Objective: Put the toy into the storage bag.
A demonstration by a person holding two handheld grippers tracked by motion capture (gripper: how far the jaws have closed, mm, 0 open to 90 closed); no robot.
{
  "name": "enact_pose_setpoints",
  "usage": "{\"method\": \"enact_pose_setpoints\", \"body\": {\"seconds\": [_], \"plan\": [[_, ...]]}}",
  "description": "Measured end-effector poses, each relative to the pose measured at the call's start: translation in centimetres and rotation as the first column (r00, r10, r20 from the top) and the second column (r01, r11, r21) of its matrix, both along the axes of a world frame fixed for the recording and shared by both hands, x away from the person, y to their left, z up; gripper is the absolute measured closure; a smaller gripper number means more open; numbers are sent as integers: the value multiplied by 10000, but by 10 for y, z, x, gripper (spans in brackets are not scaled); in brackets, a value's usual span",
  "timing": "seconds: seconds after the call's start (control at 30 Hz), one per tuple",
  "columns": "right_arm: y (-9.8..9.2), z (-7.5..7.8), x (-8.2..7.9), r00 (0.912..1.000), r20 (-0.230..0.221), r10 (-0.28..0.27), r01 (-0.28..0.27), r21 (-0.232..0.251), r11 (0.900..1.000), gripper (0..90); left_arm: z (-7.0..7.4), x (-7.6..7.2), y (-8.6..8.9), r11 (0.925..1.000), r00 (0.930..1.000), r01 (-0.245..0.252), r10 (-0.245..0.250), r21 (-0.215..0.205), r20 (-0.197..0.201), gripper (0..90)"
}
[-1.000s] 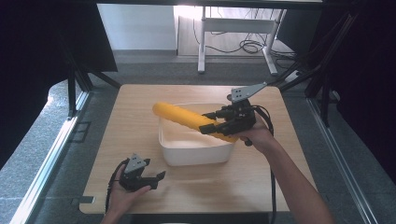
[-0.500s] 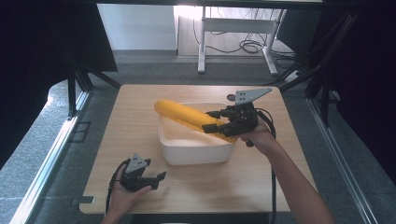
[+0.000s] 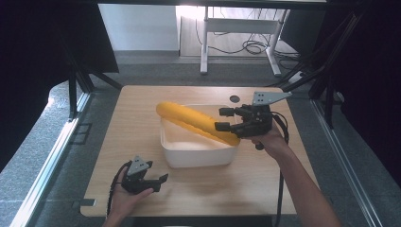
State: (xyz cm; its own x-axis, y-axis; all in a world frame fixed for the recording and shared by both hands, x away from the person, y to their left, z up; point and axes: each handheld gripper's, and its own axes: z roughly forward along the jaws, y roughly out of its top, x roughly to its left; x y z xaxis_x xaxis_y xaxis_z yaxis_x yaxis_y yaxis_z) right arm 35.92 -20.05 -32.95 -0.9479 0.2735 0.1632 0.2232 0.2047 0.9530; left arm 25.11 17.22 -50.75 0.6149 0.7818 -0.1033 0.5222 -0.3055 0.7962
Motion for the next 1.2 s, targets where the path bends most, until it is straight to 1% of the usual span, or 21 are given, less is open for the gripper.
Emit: {"method": "enact_pose_setpoints", "body": {"seconds": [0.1,0.27,0.37,0.57,0.73,0.8,0.83,1.07,1.13,1.17,1.2], "plan": [[-6,-1,-1,9999,11,-155,155,146,9998,374,0,0,0,10000,10000,4,-4,11,-11,205],[-14,-3,-3,9990,117,-425,423,166,9990,374,-1,0,-1,10000,10000,-12,12,0,-51,205],[-22,-8,-3,9977,24,-672,671,322,9972,375,-1,0,-1,10000,10000,15,-15,35,-46,205],[-36,-18,-5,9939,55,-1097,1094,476,9929,375,-1,0,-1,10000,10000,29,-29,49,-43,205],[-51,-27,-10,9881,110,-1535,1522,785,9852,375,-1,0,-1,10000,10000,23,-23,40,-45,205],[-58,-32,-11,9854,41,-1704,1694,891,9815,375,-1,0,-1,10000,10000,23,-23,40,-43,206],[-61,-35,-11,9831,31,-1831,1821,922,9790,375,-1,0,-1,10000,10000,22,-21,34,-45,205],[-82,-54,-16,9640,168,-2652,2635,711,9620,375,-1,0,-2,10000,10000,14,-14,64,-38,205],[-88,-61,-18,9571,202,-2890,2875,579,9560,375,-1,0,-1,10000,10000,3,-3,73,-45,205],[-92,-69,-19,9499,225,-3118,3106,436,9495,375,-1,0,-1,10000,10000,-11,12,72,-38,205],[-92,-69,-19,9499,225,-3118,3106,436,9495,375,-1,0,-1,10000,10000,-11,12,72,-38,205]]}}
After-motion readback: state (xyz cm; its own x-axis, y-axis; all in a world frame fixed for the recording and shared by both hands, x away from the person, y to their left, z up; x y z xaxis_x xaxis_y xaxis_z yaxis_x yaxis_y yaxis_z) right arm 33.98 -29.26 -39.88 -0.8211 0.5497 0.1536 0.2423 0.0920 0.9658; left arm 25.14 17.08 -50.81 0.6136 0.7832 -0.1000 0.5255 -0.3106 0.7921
